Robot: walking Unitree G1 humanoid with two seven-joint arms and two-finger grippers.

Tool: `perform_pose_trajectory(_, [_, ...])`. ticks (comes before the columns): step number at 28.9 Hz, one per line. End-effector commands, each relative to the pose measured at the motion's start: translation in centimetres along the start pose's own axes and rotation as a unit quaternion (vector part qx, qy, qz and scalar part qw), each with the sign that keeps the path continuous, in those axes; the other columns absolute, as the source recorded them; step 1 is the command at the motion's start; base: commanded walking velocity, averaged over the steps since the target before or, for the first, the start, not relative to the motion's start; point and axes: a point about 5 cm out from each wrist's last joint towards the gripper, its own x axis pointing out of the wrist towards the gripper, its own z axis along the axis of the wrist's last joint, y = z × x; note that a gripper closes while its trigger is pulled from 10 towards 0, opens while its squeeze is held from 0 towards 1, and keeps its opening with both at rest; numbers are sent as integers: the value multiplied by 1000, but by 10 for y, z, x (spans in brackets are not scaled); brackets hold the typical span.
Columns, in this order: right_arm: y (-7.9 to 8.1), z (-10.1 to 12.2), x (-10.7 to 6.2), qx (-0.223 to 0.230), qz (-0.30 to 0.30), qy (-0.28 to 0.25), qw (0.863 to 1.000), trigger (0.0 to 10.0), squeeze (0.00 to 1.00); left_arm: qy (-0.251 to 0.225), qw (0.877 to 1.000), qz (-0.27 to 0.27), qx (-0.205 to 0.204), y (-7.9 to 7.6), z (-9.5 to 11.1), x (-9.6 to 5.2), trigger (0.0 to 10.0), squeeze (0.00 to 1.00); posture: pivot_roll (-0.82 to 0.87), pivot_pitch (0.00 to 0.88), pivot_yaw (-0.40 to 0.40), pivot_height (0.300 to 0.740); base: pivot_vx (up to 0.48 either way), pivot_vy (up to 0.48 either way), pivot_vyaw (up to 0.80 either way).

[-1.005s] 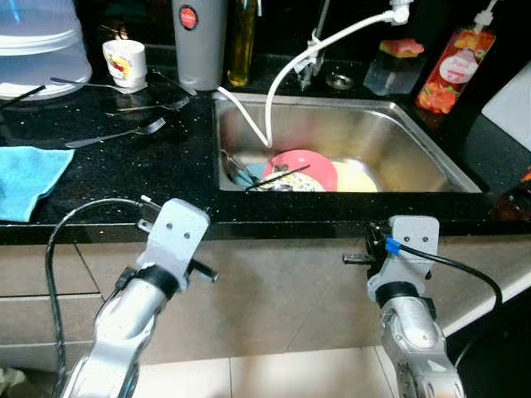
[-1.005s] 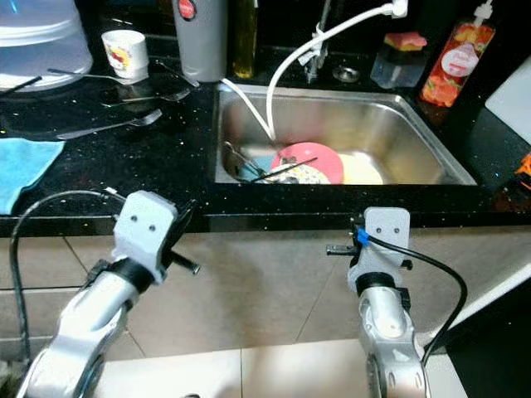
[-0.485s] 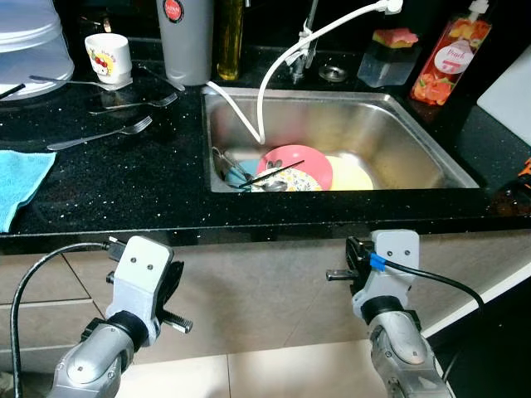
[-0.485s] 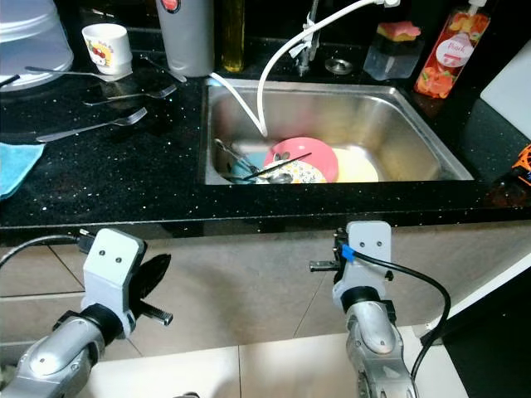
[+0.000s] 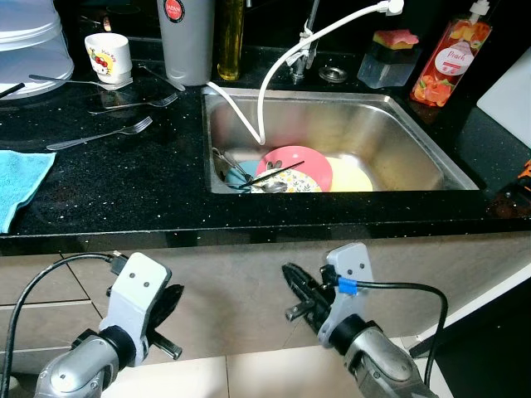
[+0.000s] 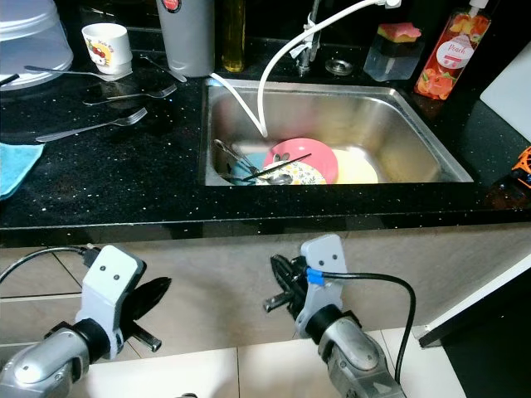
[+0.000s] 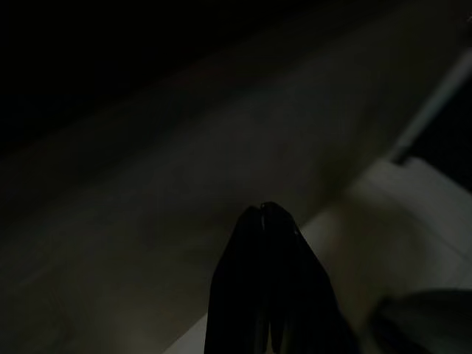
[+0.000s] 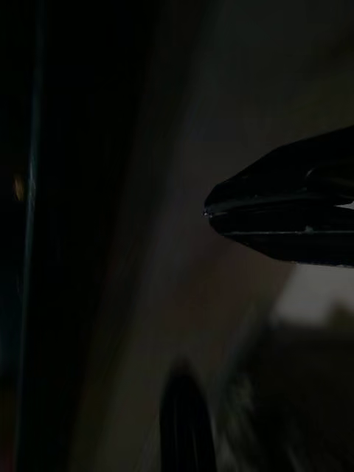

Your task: Kitchen organization

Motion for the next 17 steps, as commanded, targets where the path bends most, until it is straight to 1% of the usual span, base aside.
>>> perform_pose_trajectory(1, [9,1,0,13,39,1,999,10000,0,-3,999,-50,-4,-7,0,5,10000,0,195,15,-82,740,0,0,0])
perform_pose_trajectory(3, [9,1,1,16,51,1,999,10000,0,-4,997,-74,-2,-9,1,7,10000,0,194,10,-81,740,0,0,0])
perform_pose_trajectory(4, [10,0,1,29,74,3,997,10000,0,-11,995,-95,-9,-11,3,12,10000,0,191,3,-81,740,0,0,0])
perform_pose_trajectory(6, [9,-1,2,35,82,5,996,10000,0,-16,993,-113,-25,-14,3,15,10000,0,195,0,-80,740,0,0,0])
perform_pose_trajectory(8, [6,-2,3,32,84,7,996,10000,0,-16,992,-121,-36,-15,2,16,10000,0,198,0,-83,740,0,0,0])
perform_pose_trajectory(11, [6,-5,4,31,83,11,996,10000,0,-14,991,-127,-37,-16,1,17,10000,0,202,0,-85,740,0,0,0])
perform_pose_trajectory(13, [5,-5,4,26,76,13,997,10000,0,-11,992,-120,-32,-15,-1,18,10000,0,203,0,-84,740,0,0,0])
perform_pose_trajectory(15, [-3,-7,1,9,35,24,999,10000,0,-8,995,-97,-22,-10,-4,19,10000,0,193,0,-81,740,0,0,0])
perform_pose_trajectory(16, [-3,-7,1,9,35,24,999,10000,0,-8,995,-97,-22,-10,-4,19,10000,0,193,0,-81,740,0,0,0])
perform_pose_trajectory(17, [-9,-8,-3,-6,-10,32,999,10000,0,-9,996,-86,-10,-6,-5,20,10000,0,193,0,-82,740,0,0,0])
